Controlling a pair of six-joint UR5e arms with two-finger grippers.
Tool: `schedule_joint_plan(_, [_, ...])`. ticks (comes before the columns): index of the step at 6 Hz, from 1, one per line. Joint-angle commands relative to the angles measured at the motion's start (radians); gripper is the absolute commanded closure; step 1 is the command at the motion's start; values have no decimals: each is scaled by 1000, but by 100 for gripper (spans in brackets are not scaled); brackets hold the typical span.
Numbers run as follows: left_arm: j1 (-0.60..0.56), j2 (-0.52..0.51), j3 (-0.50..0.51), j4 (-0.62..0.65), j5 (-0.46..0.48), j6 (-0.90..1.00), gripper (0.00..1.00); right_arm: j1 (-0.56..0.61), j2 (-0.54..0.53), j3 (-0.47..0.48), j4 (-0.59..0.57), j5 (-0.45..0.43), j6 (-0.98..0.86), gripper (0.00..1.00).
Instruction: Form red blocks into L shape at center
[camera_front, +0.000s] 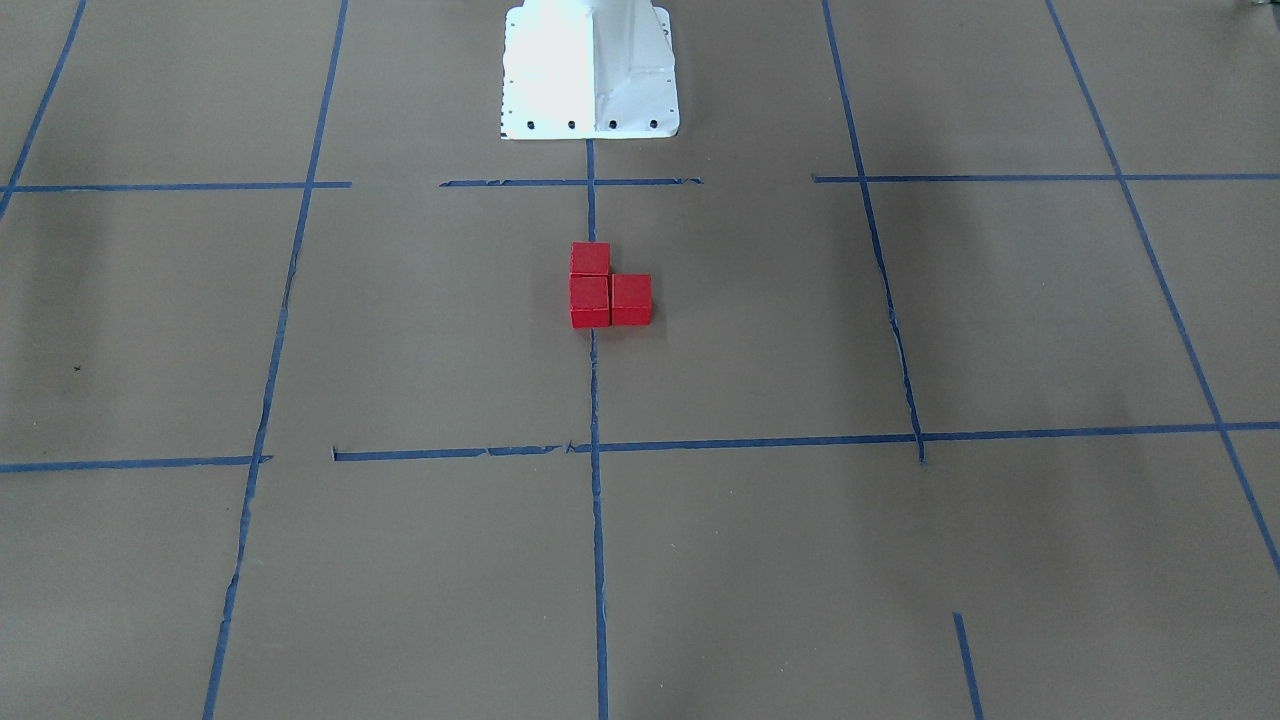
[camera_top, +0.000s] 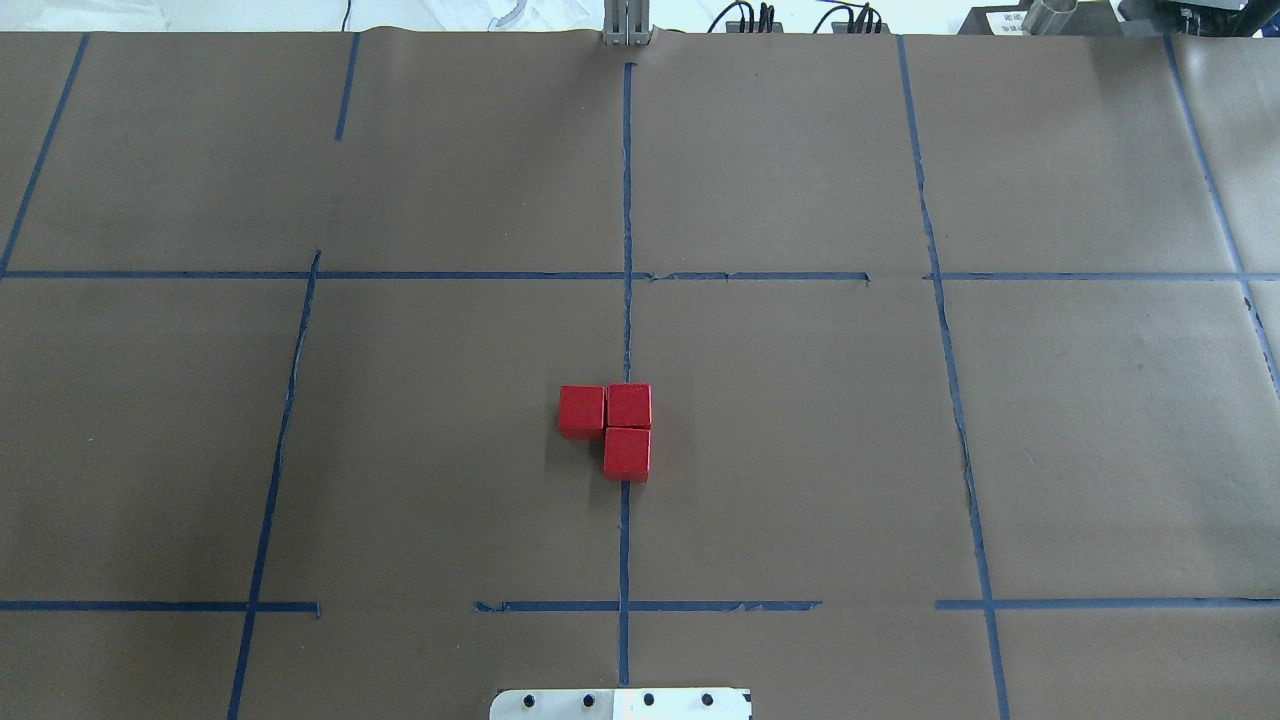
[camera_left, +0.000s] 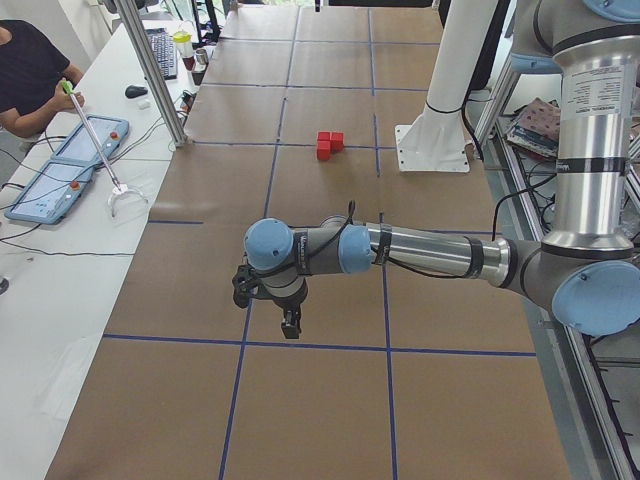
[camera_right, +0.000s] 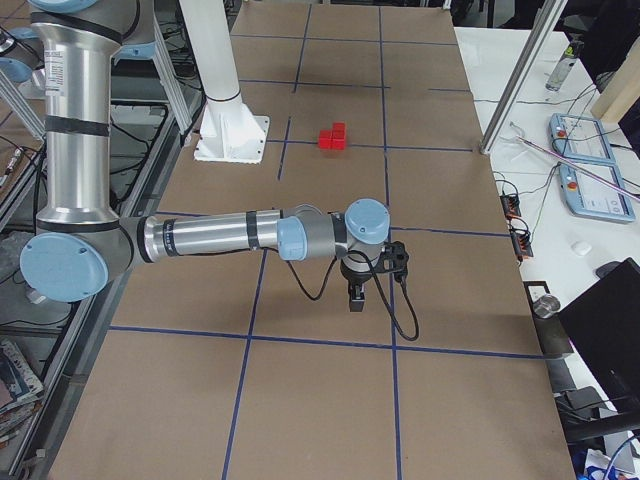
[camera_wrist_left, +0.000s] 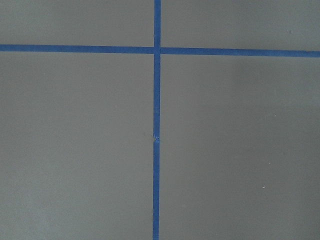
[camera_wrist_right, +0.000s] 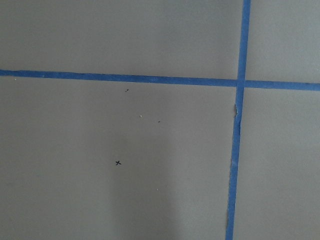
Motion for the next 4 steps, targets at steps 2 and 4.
schedule_joint_plan(2, [0, -1, -4, 0, -9, -3, 0, 0, -12, -14, 2, 26, -4, 0])
schedule_joint_plan(4, [1, -5, -4, 0, -7, -3, 0, 0, -19, -8, 2, 29, -7, 0])
